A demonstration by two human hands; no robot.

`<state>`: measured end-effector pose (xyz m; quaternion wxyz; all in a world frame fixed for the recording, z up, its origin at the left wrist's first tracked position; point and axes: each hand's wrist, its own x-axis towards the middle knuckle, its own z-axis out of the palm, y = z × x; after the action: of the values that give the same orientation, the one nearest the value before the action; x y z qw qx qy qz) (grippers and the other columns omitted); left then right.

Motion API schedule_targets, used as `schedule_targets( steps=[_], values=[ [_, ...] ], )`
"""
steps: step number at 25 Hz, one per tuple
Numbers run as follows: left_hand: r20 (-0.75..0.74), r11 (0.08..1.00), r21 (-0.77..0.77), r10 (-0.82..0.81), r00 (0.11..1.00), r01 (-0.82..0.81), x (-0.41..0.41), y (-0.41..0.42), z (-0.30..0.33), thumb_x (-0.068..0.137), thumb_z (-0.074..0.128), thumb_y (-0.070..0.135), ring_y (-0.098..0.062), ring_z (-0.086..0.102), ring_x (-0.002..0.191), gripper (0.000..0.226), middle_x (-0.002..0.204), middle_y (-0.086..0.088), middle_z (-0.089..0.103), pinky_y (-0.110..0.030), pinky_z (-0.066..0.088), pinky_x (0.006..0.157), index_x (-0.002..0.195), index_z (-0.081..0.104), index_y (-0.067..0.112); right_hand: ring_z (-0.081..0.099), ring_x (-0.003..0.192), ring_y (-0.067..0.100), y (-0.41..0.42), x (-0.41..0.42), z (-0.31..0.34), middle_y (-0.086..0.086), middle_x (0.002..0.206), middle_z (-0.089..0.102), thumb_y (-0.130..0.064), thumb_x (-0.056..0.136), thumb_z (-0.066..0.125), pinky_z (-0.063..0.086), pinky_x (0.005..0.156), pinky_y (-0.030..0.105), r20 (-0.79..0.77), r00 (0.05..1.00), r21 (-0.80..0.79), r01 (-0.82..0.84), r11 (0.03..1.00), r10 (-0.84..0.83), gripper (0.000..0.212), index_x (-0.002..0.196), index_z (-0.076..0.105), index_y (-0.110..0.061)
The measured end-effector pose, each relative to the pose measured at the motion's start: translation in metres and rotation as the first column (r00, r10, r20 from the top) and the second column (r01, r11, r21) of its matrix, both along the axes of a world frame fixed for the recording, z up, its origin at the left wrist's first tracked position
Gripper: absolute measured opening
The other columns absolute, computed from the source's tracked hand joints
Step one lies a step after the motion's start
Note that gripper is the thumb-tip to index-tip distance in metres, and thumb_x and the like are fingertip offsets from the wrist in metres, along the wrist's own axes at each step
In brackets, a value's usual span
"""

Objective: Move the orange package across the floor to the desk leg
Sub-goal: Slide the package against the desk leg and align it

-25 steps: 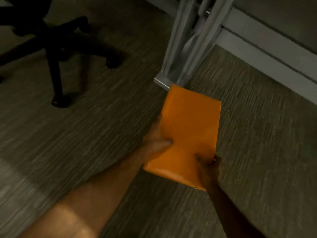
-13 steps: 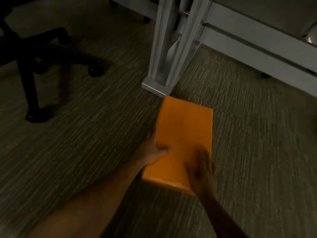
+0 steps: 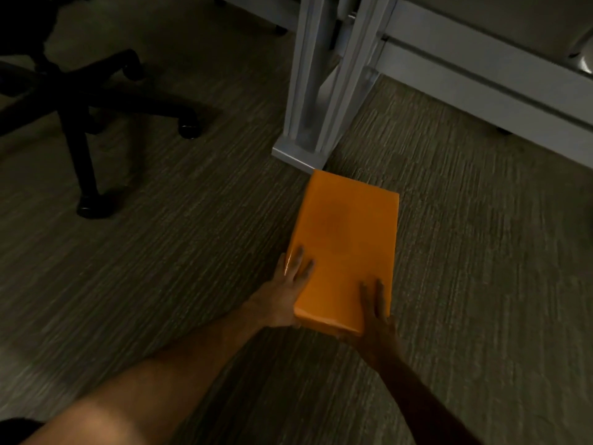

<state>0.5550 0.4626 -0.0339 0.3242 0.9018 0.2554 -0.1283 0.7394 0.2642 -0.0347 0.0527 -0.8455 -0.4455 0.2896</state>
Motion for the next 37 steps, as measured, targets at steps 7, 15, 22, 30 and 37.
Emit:
schedule_targets(
  steps=[7,15,22,30,37],
  values=[
    [-0.024,0.997,0.021,-0.076,0.997,0.077,0.029,0.039,0.001,0.062,0.088,0.053,-0.036,-0.024,0.147,0.148,0.15,0.011,-0.05,-0.072,0.02,0.112,0.147,-0.033,0.044,0.019,0.148,0.047,0.023,0.017,-0.006,-0.004,0.158,-0.041,-0.071,0.07,0.07,0.034,0.108,0.068,0.033,0.999,0.058,0.024,0.998,-0.025,0.128,0.15,-0.026,-0.042],
    [0.133,0.991,0.098,-0.104,0.986,0.091,0.096,0.112,-0.029,0.063,0.092,0.037,-0.032,-0.015,0.15,0.145,0.153,0.015,-0.046,-0.063,0.032,0.112,0.152,-0.022,0.044,0.018,0.148,0.046,0.081,0.067,-0.025,-0.009,0.158,-0.04,-0.068,0.071,0.071,0.031,0.109,0.064,0.07,0.989,0.139,0.123,0.983,-0.134,0.124,0.145,-0.028,-0.053],
    [0.19,0.981,0.17,-0.122,0.974,0.089,0.163,0.166,-0.034,0.06,0.094,0.034,-0.029,-0.012,0.151,0.145,0.155,0.012,-0.043,-0.057,0.036,0.113,0.157,-0.013,0.036,0.026,0.143,0.051,0.134,0.123,-0.028,-0.005,0.163,-0.03,-0.075,0.066,0.068,0.042,0.103,0.064,0.171,0.97,0.17,0.141,0.975,-0.17,0.124,0.143,-0.028,-0.057],
    [0.182,0.963,0.251,-0.147,0.972,0.098,0.192,0.192,-0.035,0.056,0.095,0.039,-0.031,-0.013,0.151,0.148,0.16,0.005,-0.036,-0.06,0.031,0.114,0.158,-0.011,0.032,0.014,0.148,0.05,0.165,0.159,-0.026,0.0,0.16,-0.037,-0.089,0.062,0.056,0.026,0.114,0.065,0.119,0.982,0.095,0.137,0.986,-0.148,0.124,0.145,-0.029,-0.052],
    [0.184,0.968,0.236,-0.125,0.975,0.08,0.192,0.192,-0.036,0.059,0.094,0.038,-0.03,-0.01,0.151,0.146,0.158,0.011,-0.038,-0.056,0.03,0.114,0.157,-0.014,0.038,0.012,0.15,0.045,0.166,0.159,-0.029,-0.004,0.163,-0.031,-0.093,0.069,0.012,0.022,0.114,0.064,0.107,0.978,0.163,0.159,0.974,-0.177,0.091,0.143,-0.027,-0.057]
  ],
)
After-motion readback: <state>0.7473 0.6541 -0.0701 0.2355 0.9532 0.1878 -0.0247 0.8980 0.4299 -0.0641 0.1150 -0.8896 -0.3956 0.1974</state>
